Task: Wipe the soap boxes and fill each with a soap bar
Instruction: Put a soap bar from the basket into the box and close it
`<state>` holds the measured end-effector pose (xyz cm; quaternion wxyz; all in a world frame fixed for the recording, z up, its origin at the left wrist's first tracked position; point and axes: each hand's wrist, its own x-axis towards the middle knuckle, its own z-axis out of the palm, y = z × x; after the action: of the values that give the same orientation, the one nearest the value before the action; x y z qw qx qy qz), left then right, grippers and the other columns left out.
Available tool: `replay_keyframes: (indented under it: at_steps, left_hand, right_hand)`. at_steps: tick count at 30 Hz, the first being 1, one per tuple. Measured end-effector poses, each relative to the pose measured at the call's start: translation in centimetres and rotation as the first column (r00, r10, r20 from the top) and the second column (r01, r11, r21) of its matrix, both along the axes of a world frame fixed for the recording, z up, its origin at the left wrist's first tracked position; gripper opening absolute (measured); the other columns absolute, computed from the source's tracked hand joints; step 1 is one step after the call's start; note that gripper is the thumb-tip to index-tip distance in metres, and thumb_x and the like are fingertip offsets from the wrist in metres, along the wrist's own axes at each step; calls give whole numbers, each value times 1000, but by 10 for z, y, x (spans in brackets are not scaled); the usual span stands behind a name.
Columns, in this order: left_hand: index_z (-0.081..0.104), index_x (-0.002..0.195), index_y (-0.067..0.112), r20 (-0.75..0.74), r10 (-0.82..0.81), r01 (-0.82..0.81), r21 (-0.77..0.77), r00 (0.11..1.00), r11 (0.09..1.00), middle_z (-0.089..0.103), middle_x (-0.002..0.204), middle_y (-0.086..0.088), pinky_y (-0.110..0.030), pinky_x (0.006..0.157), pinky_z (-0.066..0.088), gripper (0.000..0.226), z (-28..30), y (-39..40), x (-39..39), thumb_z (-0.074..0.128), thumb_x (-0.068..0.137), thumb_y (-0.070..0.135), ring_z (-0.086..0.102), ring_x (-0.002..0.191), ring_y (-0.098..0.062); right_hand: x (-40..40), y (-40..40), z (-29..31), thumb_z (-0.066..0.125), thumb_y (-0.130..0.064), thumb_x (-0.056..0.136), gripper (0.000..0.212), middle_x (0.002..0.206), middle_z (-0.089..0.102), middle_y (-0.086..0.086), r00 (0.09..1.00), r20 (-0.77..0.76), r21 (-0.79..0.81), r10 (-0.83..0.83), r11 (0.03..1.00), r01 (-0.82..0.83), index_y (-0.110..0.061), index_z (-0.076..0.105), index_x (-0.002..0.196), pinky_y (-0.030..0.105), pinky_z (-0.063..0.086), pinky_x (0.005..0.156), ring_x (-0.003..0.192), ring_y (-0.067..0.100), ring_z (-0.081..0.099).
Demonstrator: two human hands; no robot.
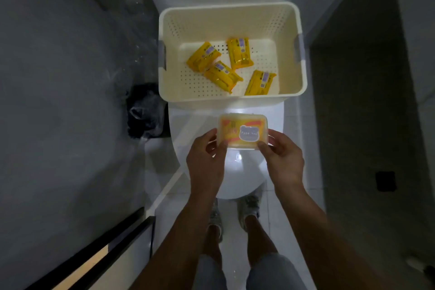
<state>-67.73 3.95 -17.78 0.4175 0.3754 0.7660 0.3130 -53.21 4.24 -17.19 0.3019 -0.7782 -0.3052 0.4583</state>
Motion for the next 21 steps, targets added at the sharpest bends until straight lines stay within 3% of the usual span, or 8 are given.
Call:
replay_keyframes:
  at_steps: [4,11,16,21]
  left_hand:
    - [65,125,20,16,-8,6,137,1000,991,65,118,10,-22,90,54,34,67,9,-1,67,92,28,65,101,-4]
    - [64,126,20,-12,-94,92,355,995,930,67,117,7,-19,87,53,33,181,19,0,64,93,22,64,99,-2]
    - [63,125,14,92,-178,112,486,980,867,67,119,2,-33,93,55,31,244,12,7,65,94,15,67,105,-14]
    - [66,123,18,88,-279,200,498,956,844,68,116,6,-31,93,55,31,282,8,26,67,93,21,66,102,-7]
  right_hand:
    - [3,3,62,77,-25,88,32,117,72,-7,996,-72,131,-58,989,67,-25,71,119,47,58,93,103,11,70]
    - [2,-1,173,76,-18,89,31,113,73,-4,979,-164,324,-119,931,167,-26,70,119,51,58,93,102,18,72]
    - [5,-16,237,75,-20,89,25,110,75,-8,976,-149,445,-160,871,211,-31,72,111,47,57,95,104,14,71]
    - [24,-39,276,75,-22,90,32,112,75,-7,965,-104,536,-242,804,260,-22,72,121,47,57,95,103,11,71]
